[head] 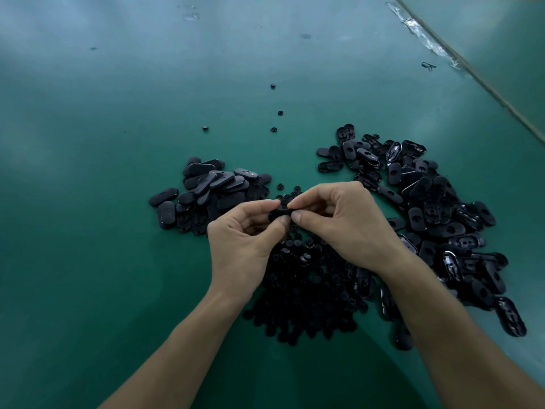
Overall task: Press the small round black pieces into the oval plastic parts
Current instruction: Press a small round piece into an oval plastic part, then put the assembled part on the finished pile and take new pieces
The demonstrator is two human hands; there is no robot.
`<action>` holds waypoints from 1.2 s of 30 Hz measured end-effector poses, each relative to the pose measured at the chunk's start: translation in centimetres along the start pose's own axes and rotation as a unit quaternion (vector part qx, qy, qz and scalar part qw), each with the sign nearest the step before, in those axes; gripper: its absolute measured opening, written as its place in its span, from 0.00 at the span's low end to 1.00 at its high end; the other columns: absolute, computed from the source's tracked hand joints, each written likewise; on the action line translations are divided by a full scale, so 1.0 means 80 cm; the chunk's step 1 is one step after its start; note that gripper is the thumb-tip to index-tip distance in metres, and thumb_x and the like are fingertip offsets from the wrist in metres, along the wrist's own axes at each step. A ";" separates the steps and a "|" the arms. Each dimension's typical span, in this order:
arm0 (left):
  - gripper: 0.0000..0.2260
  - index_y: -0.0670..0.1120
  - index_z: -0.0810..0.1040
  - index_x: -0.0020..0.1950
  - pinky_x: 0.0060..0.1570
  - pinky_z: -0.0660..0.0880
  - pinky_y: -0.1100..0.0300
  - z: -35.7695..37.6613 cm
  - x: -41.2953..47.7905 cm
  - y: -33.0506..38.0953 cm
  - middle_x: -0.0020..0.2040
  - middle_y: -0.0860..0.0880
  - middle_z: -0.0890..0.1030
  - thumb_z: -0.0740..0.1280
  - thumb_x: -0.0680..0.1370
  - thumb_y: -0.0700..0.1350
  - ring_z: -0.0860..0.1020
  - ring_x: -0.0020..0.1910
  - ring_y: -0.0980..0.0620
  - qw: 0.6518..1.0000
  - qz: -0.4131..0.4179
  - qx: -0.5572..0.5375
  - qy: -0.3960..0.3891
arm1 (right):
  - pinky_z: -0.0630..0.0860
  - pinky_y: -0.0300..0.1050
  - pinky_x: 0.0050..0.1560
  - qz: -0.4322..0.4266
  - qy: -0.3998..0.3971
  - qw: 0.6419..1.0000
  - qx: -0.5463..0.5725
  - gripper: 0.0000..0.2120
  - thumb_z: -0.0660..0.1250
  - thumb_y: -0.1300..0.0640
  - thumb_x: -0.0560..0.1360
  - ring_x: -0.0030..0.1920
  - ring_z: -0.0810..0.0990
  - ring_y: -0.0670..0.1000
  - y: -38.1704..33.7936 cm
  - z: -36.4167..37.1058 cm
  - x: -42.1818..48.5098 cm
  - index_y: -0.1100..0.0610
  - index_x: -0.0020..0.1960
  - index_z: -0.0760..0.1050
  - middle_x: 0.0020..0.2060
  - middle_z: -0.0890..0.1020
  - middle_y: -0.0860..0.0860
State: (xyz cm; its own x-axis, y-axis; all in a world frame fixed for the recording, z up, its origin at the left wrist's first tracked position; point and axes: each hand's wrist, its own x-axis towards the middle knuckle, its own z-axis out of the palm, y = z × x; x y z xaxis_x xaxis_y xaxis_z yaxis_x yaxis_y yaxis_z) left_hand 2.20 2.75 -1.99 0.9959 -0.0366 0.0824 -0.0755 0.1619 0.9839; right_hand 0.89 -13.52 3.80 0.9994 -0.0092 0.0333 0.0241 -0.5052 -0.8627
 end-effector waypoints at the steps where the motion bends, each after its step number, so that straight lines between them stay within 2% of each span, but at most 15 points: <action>1: 0.10 0.55 0.87 0.47 0.43 0.81 0.60 0.000 0.000 -0.001 0.40 0.47 0.86 0.78 0.69 0.43 0.83 0.39 0.51 1.000 0.002 0.002 0.001 | 0.82 0.41 0.48 0.001 -0.004 1.000 0.002 0.06 0.74 0.62 0.74 0.41 0.85 0.43 0.000 0.000 0.000 0.51 0.47 0.85 0.38 0.86 0.45; 5: 0.10 0.55 0.86 0.48 0.41 0.80 0.62 0.000 0.001 -0.001 0.38 0.49 0.85 0.77 0.71 0.42 0.83 0.36 0.53 1.000 0.019 -0.005 -0.001 | 0.82 0.41 0.48 0.003 -0.001 1.000 0.012 0.06 0.73 0.60 0.76 0.41 0.84 0.44 -0.001 0.001 0.002 0.52 0.51 0.85 0.38 0.86 0.45; 7: 0.11 0.55 0.86 0.49 0.43 0.80 0.62 0.000 0.003 -0.003 0.38 0.50 0.84 0.75 0.73 0.39 0.83 0.37 0.54 0.999 0.024 -0.024 0.016 | 0.77 0.32 0.47 -0.002 0.015 1.000 -0.013 0.08 0.70 0.58 0.79 0.44 0.83 0.41 0.003 0.002 0.007 0.50 0.55 0.84 0.41 0.85 0.43; 9: 0.11 0.53 0.85 0.51 0.44 0.81 0.60 0.000 0.005 -0.004 0.40 0.52 0.84 0.72 0.77 0.36 0.83 0.39 0.55 0.998 0.029 -0.039 0.039 | 0.73 0.26 0.50 -0.001 0.038 0.996 -0.078 0.11 0.67 0.57 0.80 0.49 0.79 0.39 0.010 0.000 0.013 0.49 0.61 0.81 0.50 0.82 0.43; 10: 0.11 0.51 0.84 0.53 0.45 0.81 0.59 0.000 0.006 -0.005 0.41 0.53 0.84 0.71 0.78 0.36 0.83 0.39 0.56 0.997 0.028 -0.046 0.050 | 0.72 0.28 0.54 0.006 0.050 0.991 -0.120 0.13 0.67 0.57 0.80 0.52 0.78 0.40 0.015 -0.002 0.016 0.49 0.63 0.80 0.54 0.80 0.44; 12: 0.11 0.49 0.82 0.56 0.46 0.82 0.59 0.001 0.007 -0.006 0.43 0.54 0.84 0.69 0.79 0.35 0.82 0.42 0.57 0.995 0.019 -0.066 0.075 | 0.69 0.42 0.66 0.037 0.070 0.972 -0.220 0.16 0.65 0.57 0.81 0.62 0.73 0.48 0.029 -0.008 0.022 0.51 0.68 0.76 0.63 0.75 0.50; 16: 0.17 0.46 0.77 0.66 0.53 0.80 0.59 0.003 0.011 -0.006 0.49 0.52 0.82 0.68 0.79 0.33 0.81 0.50 0.57 0.985 -0.003 -0.105 0.134 | 0.61 0.57 0.70 0.146 0.075 0.920 -0.355 0.22 0.62 0.49 0.82 0.71 0.61 0.59 0.050 -0.018 0.023 0.47 0.76 0.67 0.72 0.64 0.54; 20: 0.28 0.45 0.65 0.77 0.61 0.77 0.59 0.001 0.009 -0.006 0.63 0.50 0.77 0.70 0.79 0.36 0.79 0.61 0.60 0.985 -0.017 -0.079 0.150 | 0.63 0.59 0.68 0.144 0.096 0.917 -0.359 0.19 0.63 0.48 0.81 0.70 0.63 0.61 0.056 -0.015 0.021 0.49 0.71 0.73 0.71 0.67 0.55; 24: 0.34 0.45 0.55 0.82 0.57 0.74 0.71 0.001 0.010 -0.006 0.76 0.50 0.67 0.68 0.80 0.35 0.74 0.66 0.65 0.988 -0.020 -0.047 0.145 | 0.68 0.55 0.65 0.122 0.145 0.921 -0.340 0.13 0.65 0.54 0.81 0.65 0.69 0.60 0.057 -0.011 0.021 0.52 0.63 0.80 0.66 0.72 0.55; 26: 0.36 0.47 0.53 0.82 0.57 0.74 0.70 0.002 0.008 -0.004 0.79 0.54 0.61 0.68 0.80 0.34 0.72 0.68 0.66 0.990 -0.012 -0.038 0.133 | 0.69 0.53 0.64 0.114 0.151 0.923 -0.335 0.11 0.66 0.55 0.81 0.63 0.70 0.59 0.057 -0.010 0.022 0.53 0.62 0.81 0.64 0.73 0.55; 28: 0.38 0.53 0.52 0.82 0.59 0.75 0.68 0.003 0.005 -0.001 0.77 0.64 0.59 0.68 0.79 0.33 0.71 0.70 0.65 0.994 0.006 -0.025 0.110 | 0.69 0.50 0.64 0.104 0.156 0.929 -0.320 0.10 0.67 0.57 0.80 0.62 0.70 0.58 0.057 -0.010 0.023 0.55 0.60 0.81 0.62 0.73 0.55; 30: 0.40 0.59 0.53 0.81 0.59 0.76 0.67 0.003 0.003 0.002 0.73 0.73 0.58 0.69 0.79 0.33 0.71 0.70 0.63 0.995 0.030 -0.012 0.091 | 0.68 0.47 0.63 0.095 0.163 0.933 -0.305 0.09 0.68 0.59 0.79 0.61 0.71 0.56 0.057 -0.011 0.023 0.56 0.58 0.81 0.60 0.73 0.55; 31: 0.40 0.61 0.54 0.80 0.58 0.76 0.67 0.003 0.002 0.003 0.73 0.72 0.59 0.69 0.79 0.33 0.72 0.70 0.62 0.996 0.040 -0.006 0.084 | 0.68 0.46 0.63 0.091 0.166 0.935 -0.300 0.08 0.69 0.59 0.79 0.61 0.71 0.56 0.056 -0.011 0.023 0.56 0.57 0.82 0.59 0.73 0.55; 34: 0.31 0.60 0.67 0.74 0.54 0.78 0.67 0.002 0.001 0.002 0.74 0.62 0.67 0.69 0.79 0.33 0.77 0.65 0.58 0.996 0.059 0.020 0.070 | 0.72 0.48 0.64 0.081 0.169 0.939 -0.288 0.07 0.68 0.62 0.79 0.59 0.74 0.56 0.055 -0.010 0.023 0.56 0.56 0.82 0.56 0.75 0.55; 36: 0.21 0.55 0.77 0.65 0.53 0.78 0.65 0.001 0.002 -0.001 0.65 0.53 0.78 0.70 0.78 0.34 0.81 0.58 0.55 0.996 0.056 0.030 0.064 | 0.75 0.51 0.62 0.075 0.172 0.939 -0.288 0.08 0.67 0.63 0.80 0.58 0.76 0.57 0.053 -0.011 0.024 0.56 0.56 0.83 0.55 0.78 0.55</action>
State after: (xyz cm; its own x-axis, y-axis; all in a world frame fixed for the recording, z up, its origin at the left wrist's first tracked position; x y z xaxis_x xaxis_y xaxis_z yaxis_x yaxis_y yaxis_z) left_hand 2.33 2.64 -2.04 0.9789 0.1049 0.1754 -0.1856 0.0976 0.9778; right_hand 2.90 -16.44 0.65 0.9212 -0.3457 0.1788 -0.2329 -0.8577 -0.4583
